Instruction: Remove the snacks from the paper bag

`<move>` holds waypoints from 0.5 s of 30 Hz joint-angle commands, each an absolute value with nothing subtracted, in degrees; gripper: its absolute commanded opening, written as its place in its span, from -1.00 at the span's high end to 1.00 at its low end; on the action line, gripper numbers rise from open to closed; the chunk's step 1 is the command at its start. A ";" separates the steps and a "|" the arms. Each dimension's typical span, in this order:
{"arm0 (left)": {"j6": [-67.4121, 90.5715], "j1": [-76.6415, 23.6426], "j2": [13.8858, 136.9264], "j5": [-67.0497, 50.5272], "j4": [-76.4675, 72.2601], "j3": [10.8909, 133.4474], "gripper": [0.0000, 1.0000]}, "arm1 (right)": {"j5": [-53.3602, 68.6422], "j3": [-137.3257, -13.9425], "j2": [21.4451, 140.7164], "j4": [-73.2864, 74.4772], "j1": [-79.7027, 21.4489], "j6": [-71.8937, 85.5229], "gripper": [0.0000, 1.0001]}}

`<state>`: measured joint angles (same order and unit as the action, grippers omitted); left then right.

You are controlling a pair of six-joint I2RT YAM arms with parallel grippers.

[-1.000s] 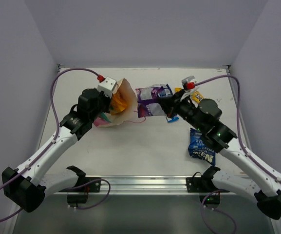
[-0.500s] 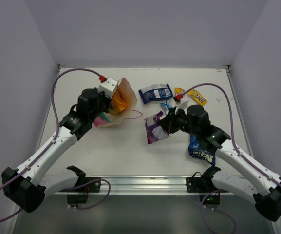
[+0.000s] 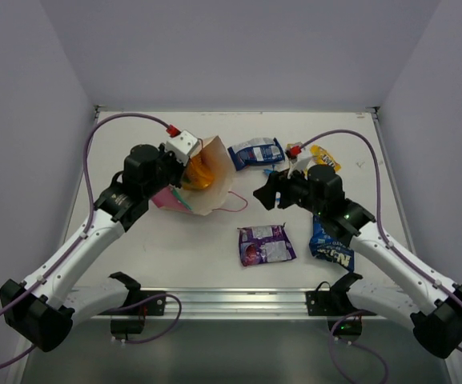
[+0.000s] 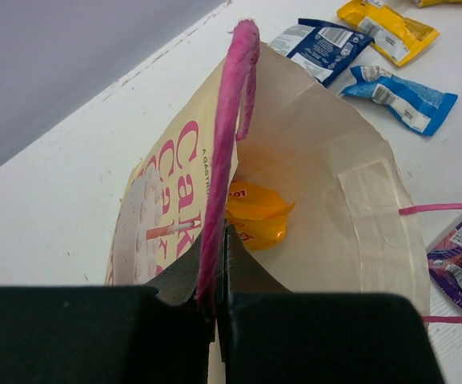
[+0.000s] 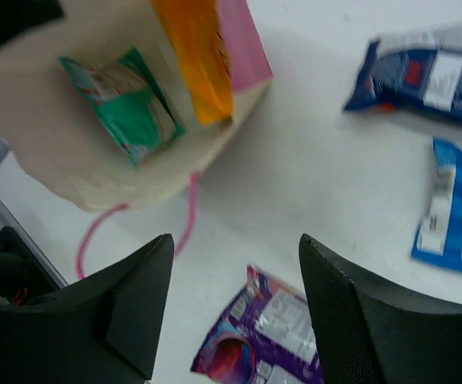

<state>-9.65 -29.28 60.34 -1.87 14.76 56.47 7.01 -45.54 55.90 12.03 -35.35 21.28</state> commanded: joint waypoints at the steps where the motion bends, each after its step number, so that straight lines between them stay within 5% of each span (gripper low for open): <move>1: -9.32 -29.09 58.80 -4.31 14.68 57.66 1.00 | 14.14 -51.58 59.92 -2.08 -36.56 13.89 -0.34; 15: -5.02 -29.18 58.01 -1.94 14.24 57.66 1.00 | 17.93 -65.30 97.10 -31.98 -51.06 11.24 -0.39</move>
<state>-7.31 -29.28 59.20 -2.66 15.59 56.47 16.69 -62.28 94.41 -22.02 -49.25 10.90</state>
